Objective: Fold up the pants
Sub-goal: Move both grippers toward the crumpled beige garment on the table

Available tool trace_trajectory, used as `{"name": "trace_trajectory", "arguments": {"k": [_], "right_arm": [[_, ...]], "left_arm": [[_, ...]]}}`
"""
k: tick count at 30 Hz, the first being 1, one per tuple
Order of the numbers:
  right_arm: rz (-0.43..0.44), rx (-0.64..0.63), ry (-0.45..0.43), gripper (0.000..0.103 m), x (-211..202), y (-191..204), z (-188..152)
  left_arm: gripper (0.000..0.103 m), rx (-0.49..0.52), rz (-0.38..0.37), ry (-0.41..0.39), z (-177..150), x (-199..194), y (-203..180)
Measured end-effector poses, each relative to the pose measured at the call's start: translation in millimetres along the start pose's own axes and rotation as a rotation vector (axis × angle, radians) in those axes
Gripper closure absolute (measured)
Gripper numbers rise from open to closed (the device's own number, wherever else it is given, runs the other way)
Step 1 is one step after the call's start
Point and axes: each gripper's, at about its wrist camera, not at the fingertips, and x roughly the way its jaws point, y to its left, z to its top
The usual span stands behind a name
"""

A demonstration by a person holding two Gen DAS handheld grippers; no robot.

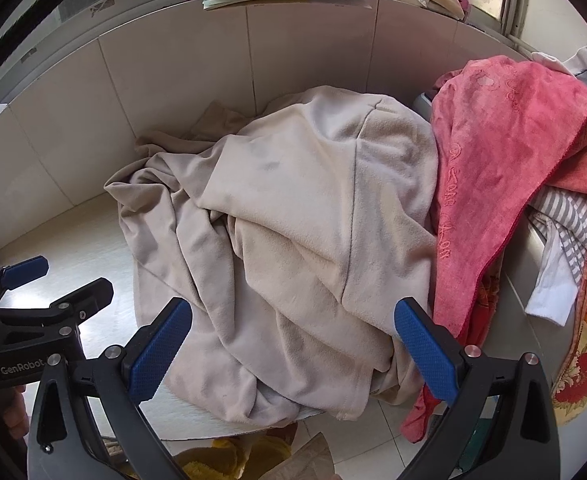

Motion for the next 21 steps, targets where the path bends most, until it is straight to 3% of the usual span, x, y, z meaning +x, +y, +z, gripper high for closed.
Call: {"name": "trace_trajectory", "arguments": {"k": [21], "right_arm": [[0.001,-0.076,0.017,0.000,23.3,-9.8,29.7]], "left_arm": [[0.000,-0.040,0.014,0.037,25.9,33.8,0.9]]}}
